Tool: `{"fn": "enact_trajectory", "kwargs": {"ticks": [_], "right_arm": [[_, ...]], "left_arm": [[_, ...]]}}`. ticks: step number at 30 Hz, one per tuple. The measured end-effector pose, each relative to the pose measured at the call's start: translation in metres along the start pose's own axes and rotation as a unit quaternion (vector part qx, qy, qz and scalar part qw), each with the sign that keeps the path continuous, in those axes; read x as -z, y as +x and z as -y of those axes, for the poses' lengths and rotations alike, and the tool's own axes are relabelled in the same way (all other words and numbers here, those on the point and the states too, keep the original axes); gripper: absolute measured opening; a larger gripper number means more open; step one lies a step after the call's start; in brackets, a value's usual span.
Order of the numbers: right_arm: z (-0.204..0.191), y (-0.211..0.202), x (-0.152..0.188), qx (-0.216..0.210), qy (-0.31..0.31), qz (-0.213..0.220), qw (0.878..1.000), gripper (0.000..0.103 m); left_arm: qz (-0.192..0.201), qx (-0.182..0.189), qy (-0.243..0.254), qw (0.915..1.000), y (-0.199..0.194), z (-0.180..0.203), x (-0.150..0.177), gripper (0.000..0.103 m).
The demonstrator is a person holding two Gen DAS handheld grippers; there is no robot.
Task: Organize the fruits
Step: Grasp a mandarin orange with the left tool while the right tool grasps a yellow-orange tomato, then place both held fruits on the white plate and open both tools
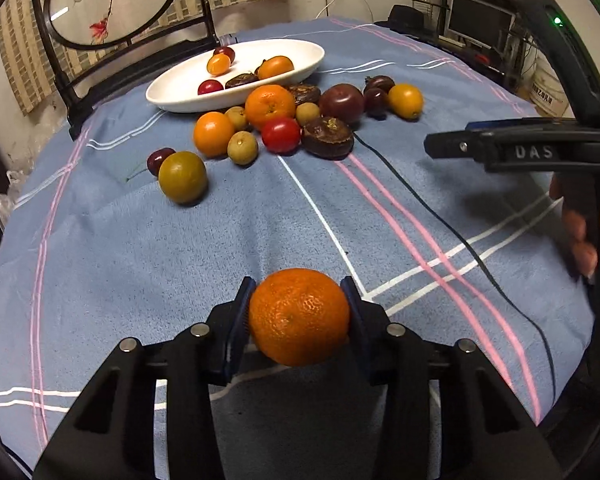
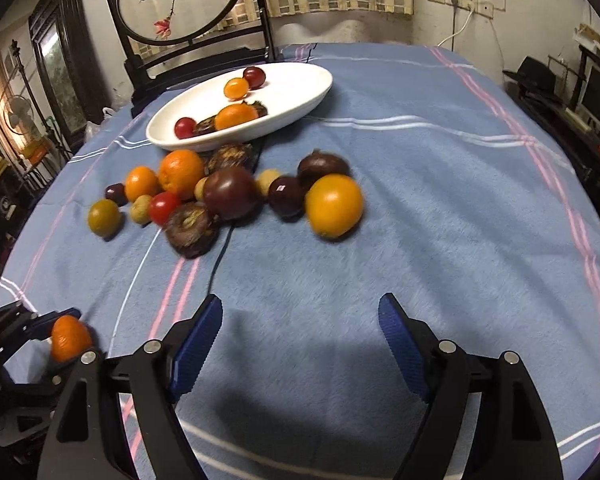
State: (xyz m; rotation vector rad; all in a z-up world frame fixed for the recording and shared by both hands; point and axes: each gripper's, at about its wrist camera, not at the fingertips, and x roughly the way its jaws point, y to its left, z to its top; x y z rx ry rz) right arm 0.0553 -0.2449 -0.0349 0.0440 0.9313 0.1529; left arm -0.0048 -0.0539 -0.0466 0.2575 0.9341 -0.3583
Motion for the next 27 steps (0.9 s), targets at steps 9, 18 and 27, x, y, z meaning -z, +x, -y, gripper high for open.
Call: {"fn": "enact_trajectory", "kwargs": {"ticks": [9, 18, 27], "right_arm": [[-0.004, 0.024, -0.037, 0.064, -0.062, 0.002, 0.996, 0.081], [0.006, 0.046, -0.049, 0.035, -0.043, -0.026, 0.998, 0.037], [-0.001, -0.004, -0.056, -0.054, -0.009, 0.025, 0.998, 0.037]], "left_arm": [[0.008, 0.007, -0.041, 0.9991, -0.004, -0.022, -0.007, 0.042], [0.004, 0.02, -0.059, 0.998, 0.0, -0.032, -0.013, 0.042], [0.035, 0.032, -0.079, 0.9958, -0.007, -0.062, -0.07, 0.043]]}}
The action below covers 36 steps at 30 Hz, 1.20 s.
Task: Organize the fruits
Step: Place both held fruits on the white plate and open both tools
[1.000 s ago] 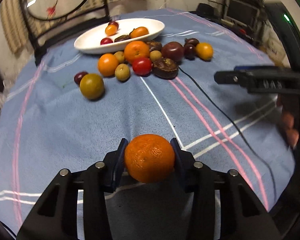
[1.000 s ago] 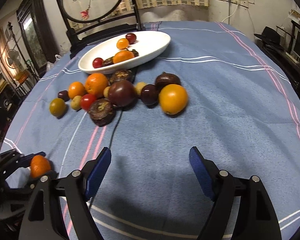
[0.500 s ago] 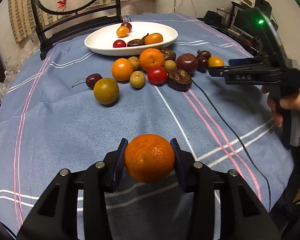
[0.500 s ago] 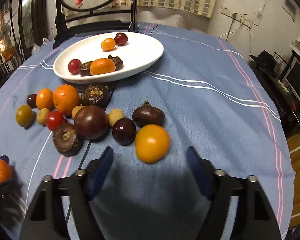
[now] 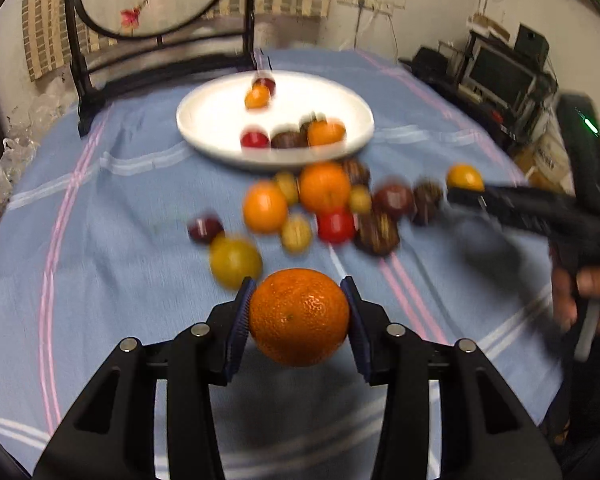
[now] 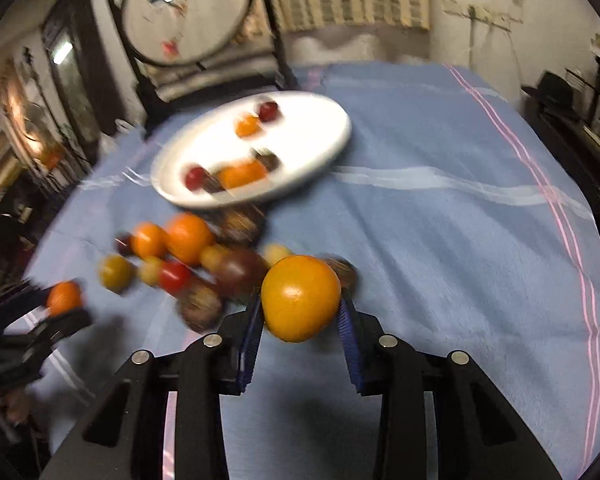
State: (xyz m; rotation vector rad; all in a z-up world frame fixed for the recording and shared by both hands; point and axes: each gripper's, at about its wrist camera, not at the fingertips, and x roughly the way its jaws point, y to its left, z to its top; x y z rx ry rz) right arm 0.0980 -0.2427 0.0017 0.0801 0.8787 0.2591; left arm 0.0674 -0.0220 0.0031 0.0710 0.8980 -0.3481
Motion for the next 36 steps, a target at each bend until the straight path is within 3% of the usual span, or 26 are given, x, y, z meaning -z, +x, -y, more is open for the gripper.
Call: {"fn": "enact_trajectory", "kwargs": {"ticks": [5, 8, 15, 20, 21, 22, 24, 25, 30, 36], "right_arm": [[-0.033, -0.004, -0.043, -0.024, -0.025, 0.053, 0.998, 0.037], [-0.043, 0.016, -0.068, -0.028, -0.017, 0.057, 0.998, 0.037], [-0.043, 0.069, -0.091, -0.012, 0.01, 0.035, 0.999, 0.037], [-0.03, 0.097, -0.094, -0.028, 0.045, 0.012, 0.998, 0.039], [-0.025, 0.101, -0.094, -0.036, 0.056, 0.01, 0.998, 0.045], [-0.022, 0.102, -0.094, -0.041, 0.063, 0.01, 0.997, 0.062], [-0.017, 0.097, -0.093, -0.044, 0.072, 0.026, 0.996, 0.07], [-0.016, 0.095, -0.093, -0.04, 0.073, 0.029, 0.996, 0.072], [-0.014, 0.083, -0.09, -0.049, 0.072, 0.035, 0.996, 0.073], [-0.028, 0.052, -0.078, -0.022, 0.012, 0.058, 0.998, 0.082]], "left_arm": [[0.032, -0.016, -0.02, 0.9992, 0.014, -0.009, -0.066, 0.043], [0.031, -0.037, -0.042, 0.9979, 0.037, -0.019, -0.097, 0.043], [0.0, -0.072, -0.09, 0.9933, 0.092, -0.046, -0.129, 0.043], [-0.015, -0.079, -0.1, 0.9918, 0.119, -0.052, -0.137, 0.043], [-0.014, -0.08, -0.103, 0.9914, 0.122, -0.053, -0.137, 0.045], [-0.011, -0.082, -0.105, 0.991, 0.123, -0.053, -0.136, 0.048], [0.003, -0.088, -0.108, 0.9902, 0.12, -0.052, -0.135, 0.067], [0.013, -0.092, -0.109, 0.9897, 0.116, -0.052, -0.135, 0.07], [0.049, -0.095, -0.1, 0.9892, 0.088, -0.046, -0.126, 0.087], [0.057, -0.093, -0.086, 0.9903, 0.055, -0.045, -0.097, 0.091]]}}
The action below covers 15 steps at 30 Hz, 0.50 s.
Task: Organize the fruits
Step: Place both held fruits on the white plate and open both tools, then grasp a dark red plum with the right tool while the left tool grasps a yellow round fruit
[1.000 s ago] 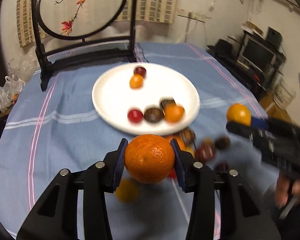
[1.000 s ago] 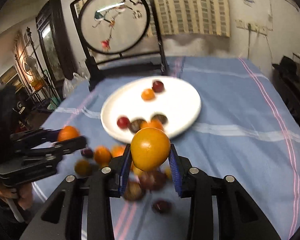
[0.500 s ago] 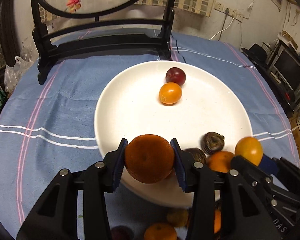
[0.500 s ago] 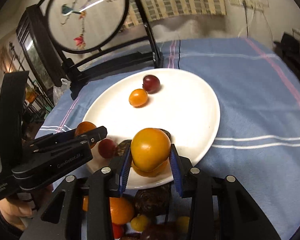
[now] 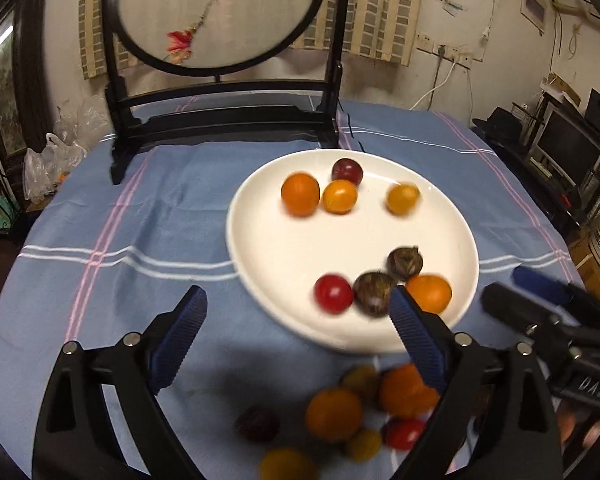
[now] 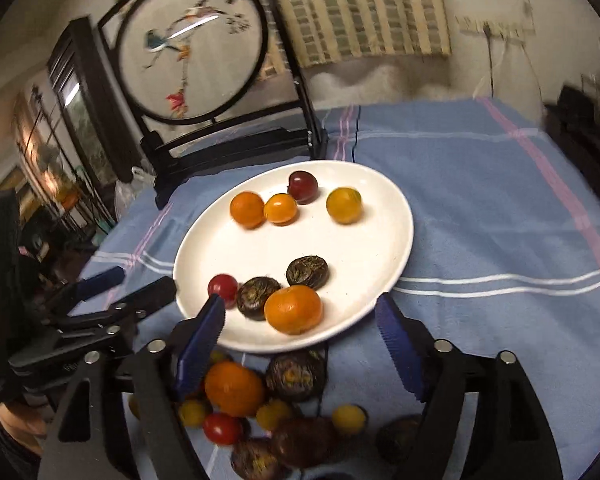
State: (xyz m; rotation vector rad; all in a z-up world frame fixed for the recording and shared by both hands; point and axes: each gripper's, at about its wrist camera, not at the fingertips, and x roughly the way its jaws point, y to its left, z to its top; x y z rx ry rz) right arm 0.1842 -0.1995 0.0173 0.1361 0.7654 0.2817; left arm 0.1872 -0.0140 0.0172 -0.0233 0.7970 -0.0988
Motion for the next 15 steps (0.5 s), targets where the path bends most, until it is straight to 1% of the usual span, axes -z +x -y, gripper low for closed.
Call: {"fn": "enact_trajectory", "kwargs": {"ticks": [2, 5, 8, 11, 15], "right_arm": [[-0.007, -0.013, 0.01, 0.012, -0.035, 0.009, 0.999, 0.084], [-0.011, -0.026, 0.027, 0.028, -0.062, 0.009, 0.998, 0.085], [-0.013, -0.035, 0.05, 0.018, -0.08, -0.014, 0.997, 0.085], [-0.017, -0.046, 0.072, 0.039, -0.116, -0.026, 0.992, 0.085], [-0.021, -0.053, 0.099, 0.032, -0.133, -0.057, 0.989, 0.085]], "left_arm": [[0.008, -0.005, -0.001, 1.0, -0.009, -0.007, 0.01, 0.093], [0.005, -0.006, 0.0, 1.0, -0.016, -0.018, 0.025, 0.093], [-0.011, 0.001, 0.009, 0.9999, -0.018, -0.025, 0.04, 0.093], [-0.017, -0.001, 0.017, 0.9997, -0.019, -0.028, 0.053, 0.094], [-0.026, 0.005, 0.022, 0.9994, -0.021, -0.031, 0.068, 0.094]]}}
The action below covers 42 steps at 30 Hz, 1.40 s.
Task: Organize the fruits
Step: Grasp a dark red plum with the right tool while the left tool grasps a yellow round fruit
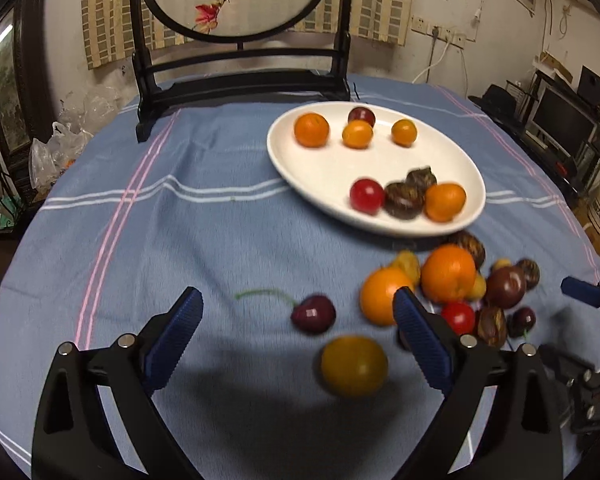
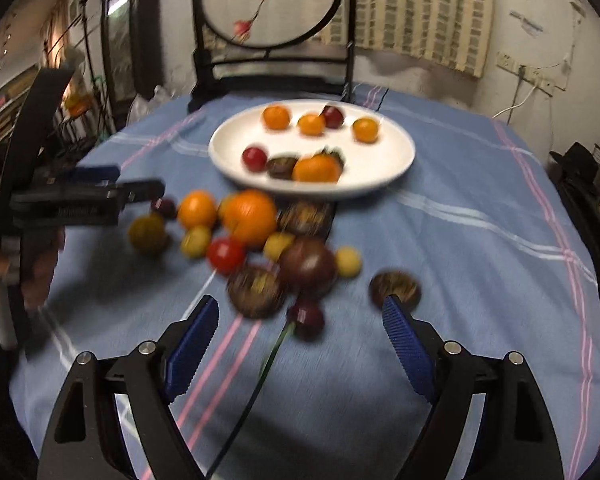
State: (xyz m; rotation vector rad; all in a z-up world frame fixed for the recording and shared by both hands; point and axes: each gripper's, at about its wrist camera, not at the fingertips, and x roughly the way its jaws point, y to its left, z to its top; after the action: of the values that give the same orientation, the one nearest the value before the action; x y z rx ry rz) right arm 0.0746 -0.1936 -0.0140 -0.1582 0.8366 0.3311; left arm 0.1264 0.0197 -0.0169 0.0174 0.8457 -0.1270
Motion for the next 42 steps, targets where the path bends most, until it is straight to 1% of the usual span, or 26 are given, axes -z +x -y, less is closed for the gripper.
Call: {"fn": "enact_trajectory", "kwargs": {"ticks": [5, 8, 9, 10, 11, 12, 13, 14, 17, 18, 20, 24, 28, 30, 31, 32, 33, 34, 35, 36, 37, 38, 39, 40, 41, 42], "right_arm": [[-0.012, 0.009, 0.005, 0.002, -0.014, -0.021, 1.0, 0.085], [-0.014, 0.018, 0.001, 0.005, -0.012, -0.03, 0.999, 0.083], [-0.015, 0.022, 0.0, 0.005, -0.013, -0.037, 0.999, 0.079], [-0.015, 0.026, -0.001, 0.007, -0.012, -0.043, 0.999, 0.07], [-0.014, 0.029, -0.001, 0.006, -0.009, -0.047, 0.999, 0.064], [-0.012, 0.032, -0.001, 0.001, -0.002, -0.054, 0.999, 0.051], [-0.01, 0.034, -0.001, -0.011, 0.006, -0.058, 0.998, 0.047], [-0.008, 0.034, 0.0, -0.02, 0.013, -0.06, 0.998, 0.047], [-0.006, 0.033, 0.0, -0.025, 0.01, -0.058, 0.998, 0.042], [-0.005, 0.032, 0.0, -0.025, 0.011, -0.059, 0.998, 0.035], [0.0, 0.029, 0.0, -0.041, 0.021, -0.055, 0.997, 0.034], [0.007, 0.023, 0.003, -0.057, 0.033, -0.041, 0.997, 0.033], [0.008, 0.022, 0.006, -0.058, 0.03, -0.041, 0.997, 0.033], [0.006, 0.024, 0.008, -0.046, 0.021, -0.048, 0.998, 0.034], [0.005, 0.025, 0.009, -0.042, 0.02, -0.051, 0.998, 0.036], [0.006, 0.026, 0.009, -0.045, 0.022, -0.052, 0.997, 0.037], [0.007, 0.025, 0.009, -0.046, 0.026, -0.05, 0.997, 0.038], [0.008, 0.025, 0.008, -0.047, 0.029, -0.05, 0.997, 0.046], [0.009, 0.025, 0.008, -0.048, 0.032, -0.049, 0.997, 0.051], [0.011, 0.024, 0.008, -0.049, 0.036, -0.046, 0.997, 0.055], [0.012, 0.023, 0.008, -0.052, 0.039, -0.044, 0.997, 0.055], [0.014, 0.022, 0.008, -0.059, 0.045, -0.042, 0.996, 0.055], [0.015, 0.022, 0.009, -0.064, 0.05, -0.041, 0.996, 0.055], [0.016, 0.023, 0.009, -0.069, 0.054, -0.041, 0.995, 0.055], [0.018, 0.024, 0.009, -0.073, 0.058, -0.042, 0.995, 0.055], [0.019, 0.024, 0.009, -0.076, 0.063, -0.042, 0.994, 0.055]], "left_arm": [[-0.001, 0.019, 0.017, 0.9997, -0.005, 0.006, 0.015, 0.094], [-0.001, 0.018, 0.027, 0.9995, -0.005, 0.01, 0.019, 0.095], [-0.003, 0.019, 0.028, 0.9994, -0.004, 0.011, 0.019, 0.095], [-0.006, 0.019, 0.028, 0.9994, -0.003, 0.011, 0.02, 0.095], [-0.008, 0.02, 0.029, 0.9994, -0.002, 0.012, 0.02, 0.095], [-0.009, 0.021, 0.03, 0.9993, -0.002, 0.012, 0.021, 0.095], [-0.009, 0.022, 0.031, 0.9993, -0.002, 0.012, 0.021, 0.095], [-0.008, 0.022, 0.032, 0.9992, -0.002, 0.012, 0.021, 0.095], [-0.009, 0.023, 0.033, 0.9991, -0.002, 0.012, 0.022, 0.095], [-0.009, 0.023, 0.034, 0.9991, -0.003, 0.012, 0.022, 0.095], [-0.011, 0.02, 0.033, 0.9992, -0.003, 0.011, 0.023, 0.095], [-0.018, 0.015, 0.032, 0.9992, -0.005, 0.011, 0.027, 0.095], [-0.02, 0.004, 0.045, 0.9988, -0.01, 0.017, 0.032, 0.095], [-0.026, 0.004, 0.049, 0.9985, -0.01, 0.021, 0.033, 0.095], [-0.027, 0.003, 0.049, 0.9984, -0.008, 0.024, 0.034, 0.095], [-0.027, 0.0, 0.048, 0.9985, -0.007, 0.025, 0.034, 0.091], [-0.03, -0.002, 0.048, 0.9984, -0.006, 0.027, 0.034, 0.078], [-0.037, -0.001, 0.048, 0.9981, -0.002, 0.028, 0.034, 0.072], [-0.053, 0.003, 0.047, 0.9975, 0.004, 0.03, 0.033, 0.062], [-0.064, 0.006, 0.043, 0.997, 0.008, 0.031, 0.033, 0.055], [-0.071, 0.008, 0.039, 0.9967, 0.012, 0.031, 0.033, 0.053], [-0.078, 0.008, 0.035, 0.9963, 0.016, 0.032, 0.033, 0.048], [-0.076, 0.005, 0.034, 0.9965, 0.018, 0.032, 0.032, 0.047], [-0.072, 0.001, 0.034, 0.9968, 0.019, 0.033, 0.032, 0.043], [-0.072, 0.002, 0.034, 0.9969, 0.02, 0.033, 0.03, 0.037], [-0.073, 0.001, 0.032, 0.9968, 0.02, 0.033, 0.029, 0.036]]}}
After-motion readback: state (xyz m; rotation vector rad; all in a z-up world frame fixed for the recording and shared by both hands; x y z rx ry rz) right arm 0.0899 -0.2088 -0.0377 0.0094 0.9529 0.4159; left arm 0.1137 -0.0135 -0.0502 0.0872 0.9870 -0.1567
